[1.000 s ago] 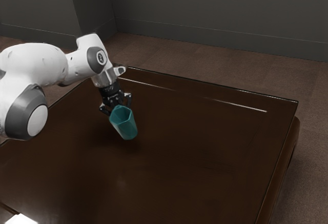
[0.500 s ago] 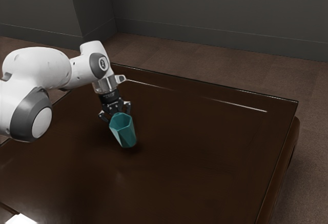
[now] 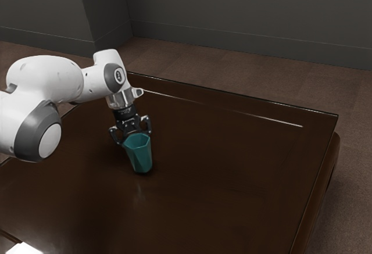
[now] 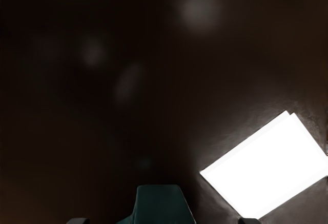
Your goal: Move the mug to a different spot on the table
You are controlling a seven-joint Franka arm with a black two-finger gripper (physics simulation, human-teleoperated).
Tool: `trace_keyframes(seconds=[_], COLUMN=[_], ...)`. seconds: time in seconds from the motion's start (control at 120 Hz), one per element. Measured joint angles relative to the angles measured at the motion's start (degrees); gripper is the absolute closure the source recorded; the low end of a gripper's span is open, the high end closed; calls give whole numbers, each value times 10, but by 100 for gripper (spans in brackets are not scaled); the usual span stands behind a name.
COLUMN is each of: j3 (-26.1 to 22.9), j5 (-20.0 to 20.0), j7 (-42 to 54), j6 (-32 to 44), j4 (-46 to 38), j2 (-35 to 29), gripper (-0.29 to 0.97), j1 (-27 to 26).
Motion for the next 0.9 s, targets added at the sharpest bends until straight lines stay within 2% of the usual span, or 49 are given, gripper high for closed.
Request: trace_keyframes(seconds=[0.117, 0.258, 0.408, 0.492, 0.575, 0.642, 0.775, 0.842, 0.9], j3=[0, 3, 16, 18, 18, 12, -43, -65, -85], j5=[-1, 1, 27, 52, 90, 140, 235, 260, 273], j7=[1, 6, 11, 13, 16, 25, 81, 110, 134], j6=[3, 22, 36, 36, 23, 10, -11, -27, -38], j4=[0, 3, 31, 50, 61, 53, -19, -55, -68], j2=[-1, -3, -7, -29, -78, -144, -278, -337, -364], gripper=[16, 8, 4, 3, 2, 1, 1, 1, 0], j1=[-1, -1, -1, -2, -10, -34, -56, -52, -42])
